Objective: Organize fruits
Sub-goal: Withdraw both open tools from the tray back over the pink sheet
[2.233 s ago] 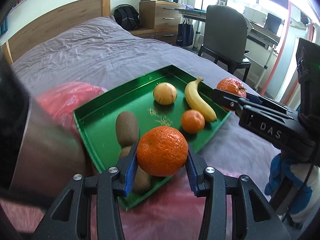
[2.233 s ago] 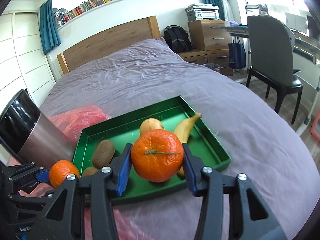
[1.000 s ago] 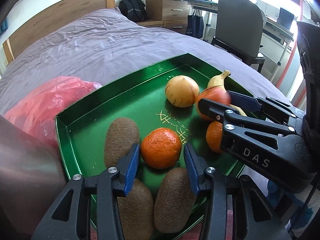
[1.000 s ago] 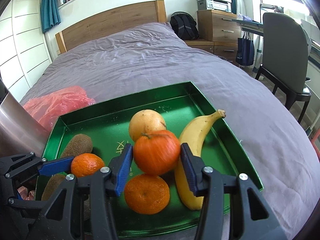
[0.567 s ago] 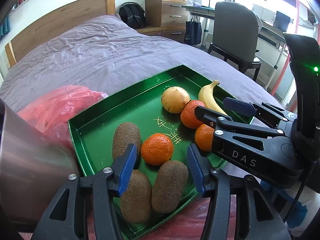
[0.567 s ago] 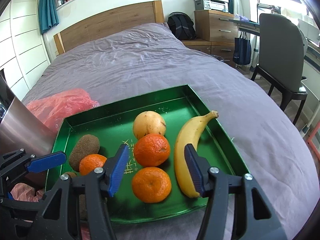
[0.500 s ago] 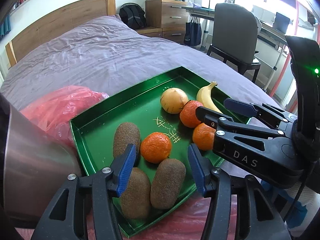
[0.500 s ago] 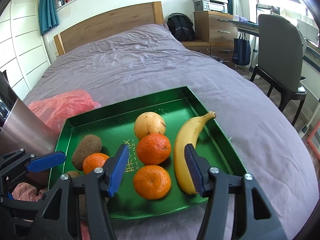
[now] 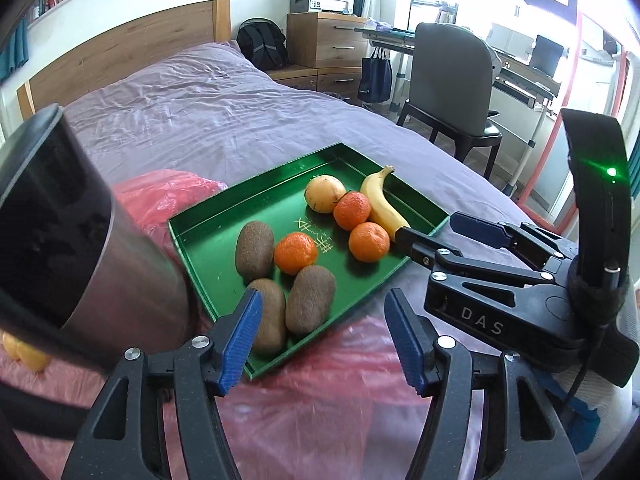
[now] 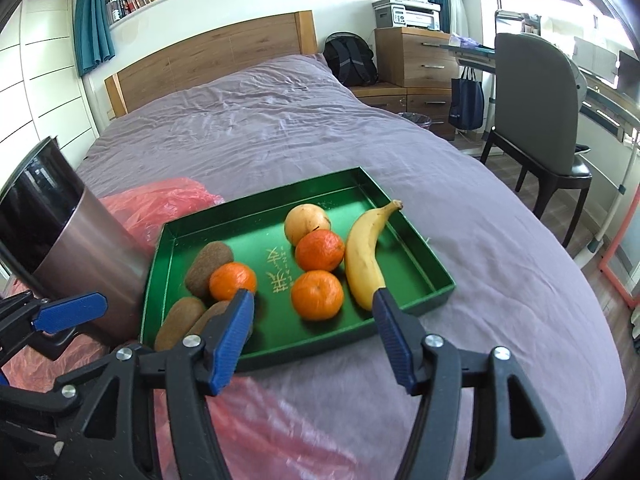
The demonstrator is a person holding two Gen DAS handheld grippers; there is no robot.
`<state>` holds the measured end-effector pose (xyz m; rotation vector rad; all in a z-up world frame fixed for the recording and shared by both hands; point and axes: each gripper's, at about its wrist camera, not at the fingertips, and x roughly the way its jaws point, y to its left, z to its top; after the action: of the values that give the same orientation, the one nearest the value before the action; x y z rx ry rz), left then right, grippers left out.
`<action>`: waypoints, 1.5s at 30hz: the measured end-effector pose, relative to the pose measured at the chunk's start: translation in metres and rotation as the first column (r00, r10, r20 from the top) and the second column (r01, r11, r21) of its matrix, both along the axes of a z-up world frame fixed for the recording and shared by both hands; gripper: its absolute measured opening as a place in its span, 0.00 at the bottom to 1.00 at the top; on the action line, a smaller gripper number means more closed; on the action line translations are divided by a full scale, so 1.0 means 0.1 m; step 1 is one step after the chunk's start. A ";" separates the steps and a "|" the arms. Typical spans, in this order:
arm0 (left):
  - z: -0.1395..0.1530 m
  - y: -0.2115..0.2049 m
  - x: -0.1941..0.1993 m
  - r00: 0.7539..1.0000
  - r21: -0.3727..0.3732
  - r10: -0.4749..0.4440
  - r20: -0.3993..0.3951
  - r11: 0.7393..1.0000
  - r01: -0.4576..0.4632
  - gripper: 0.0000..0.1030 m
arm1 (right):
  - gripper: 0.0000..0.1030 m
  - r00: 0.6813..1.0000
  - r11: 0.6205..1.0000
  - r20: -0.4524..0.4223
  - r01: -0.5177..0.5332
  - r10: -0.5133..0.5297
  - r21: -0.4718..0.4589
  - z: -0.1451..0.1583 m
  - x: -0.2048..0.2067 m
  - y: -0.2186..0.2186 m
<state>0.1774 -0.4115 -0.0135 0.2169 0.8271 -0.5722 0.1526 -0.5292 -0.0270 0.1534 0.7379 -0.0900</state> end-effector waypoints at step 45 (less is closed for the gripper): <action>-0.09 3.28 -1.37 0.895 -0.074 0.447 0.007 0.892 -0.445 0.84 | 1.00 0.941 0.945 -0.094 -0.327 0.325 -0.011 0.09 -1.46 2.88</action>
<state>0.0404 -0.0832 -0.0224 -0.0353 0.7997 -0.1629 0.0065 -0.2416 -0.0178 0.0002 0.8438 0.2111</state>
